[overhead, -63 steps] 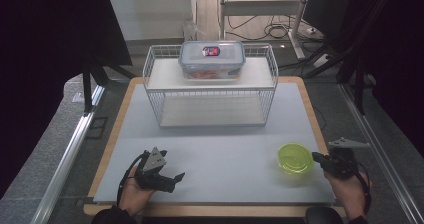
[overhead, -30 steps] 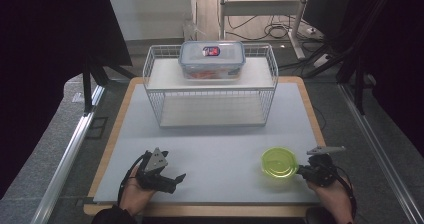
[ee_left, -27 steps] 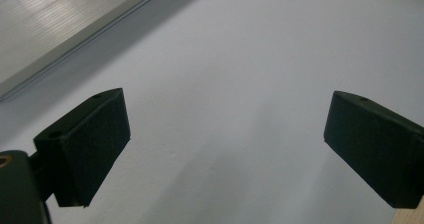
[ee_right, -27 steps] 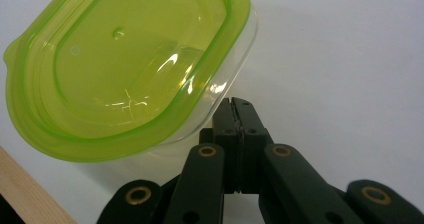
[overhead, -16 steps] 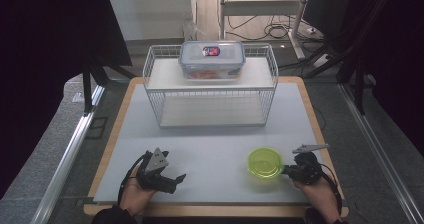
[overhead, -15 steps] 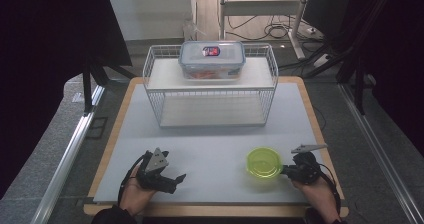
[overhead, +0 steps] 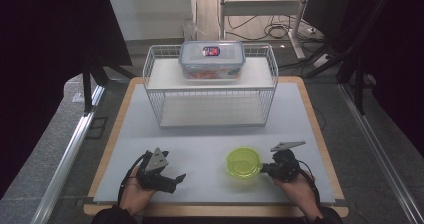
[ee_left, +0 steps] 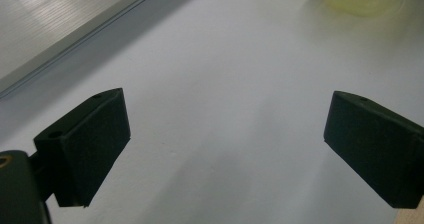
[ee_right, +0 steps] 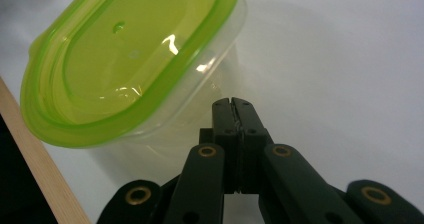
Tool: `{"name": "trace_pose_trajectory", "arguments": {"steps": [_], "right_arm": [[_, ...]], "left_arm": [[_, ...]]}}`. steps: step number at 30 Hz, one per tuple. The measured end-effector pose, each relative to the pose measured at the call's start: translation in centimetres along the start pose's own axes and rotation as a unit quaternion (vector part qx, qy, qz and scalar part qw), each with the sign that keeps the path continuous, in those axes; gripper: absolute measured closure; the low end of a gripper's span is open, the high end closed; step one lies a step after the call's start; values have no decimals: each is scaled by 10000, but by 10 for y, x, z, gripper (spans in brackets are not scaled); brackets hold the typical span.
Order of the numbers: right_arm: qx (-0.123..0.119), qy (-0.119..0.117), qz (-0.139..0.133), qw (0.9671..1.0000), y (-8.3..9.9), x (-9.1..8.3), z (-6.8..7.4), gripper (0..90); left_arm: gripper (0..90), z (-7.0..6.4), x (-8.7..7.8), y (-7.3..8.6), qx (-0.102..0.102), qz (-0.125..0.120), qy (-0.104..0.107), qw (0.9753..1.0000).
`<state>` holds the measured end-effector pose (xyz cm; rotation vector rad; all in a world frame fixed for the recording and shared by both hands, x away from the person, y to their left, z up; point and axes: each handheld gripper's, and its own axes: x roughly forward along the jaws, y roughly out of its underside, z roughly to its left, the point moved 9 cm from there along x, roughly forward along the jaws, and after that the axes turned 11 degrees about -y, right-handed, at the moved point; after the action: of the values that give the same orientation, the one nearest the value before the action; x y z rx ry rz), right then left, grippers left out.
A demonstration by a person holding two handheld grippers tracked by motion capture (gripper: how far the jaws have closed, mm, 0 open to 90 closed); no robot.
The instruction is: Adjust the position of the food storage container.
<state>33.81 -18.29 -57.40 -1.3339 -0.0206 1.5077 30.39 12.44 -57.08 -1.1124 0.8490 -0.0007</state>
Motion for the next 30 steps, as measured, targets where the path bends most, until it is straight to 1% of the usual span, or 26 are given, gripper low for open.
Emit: {"name": "trace_pose_trajectory", "arguments": {"steps": [2,8,14,19,25,30], "right_arm": [[-34,-34,-10,10000,-4,6,4,899],[-172,-177,81,9997,-12,22,16,899],[-283,-278,204,9990,-15,36,26,899],[-360,-348,244,9984,-19,46,33,899],[-460,-437,295,9975,-24,56,42,898],[-562,-389,337,9971,-23,58,41,898]], "left_arm": [[44,0,0,0,1,-7,0,10000],[44,0,0,0,5,-13,0,10000],[44,0,-1,0,7,-12,3,10000],[45,0,-1,0,11,-10,7,10000],[45,0,-1,0,17,-12,14,10000],[45,0,-1,-1,14,-26,22,10000]]}}
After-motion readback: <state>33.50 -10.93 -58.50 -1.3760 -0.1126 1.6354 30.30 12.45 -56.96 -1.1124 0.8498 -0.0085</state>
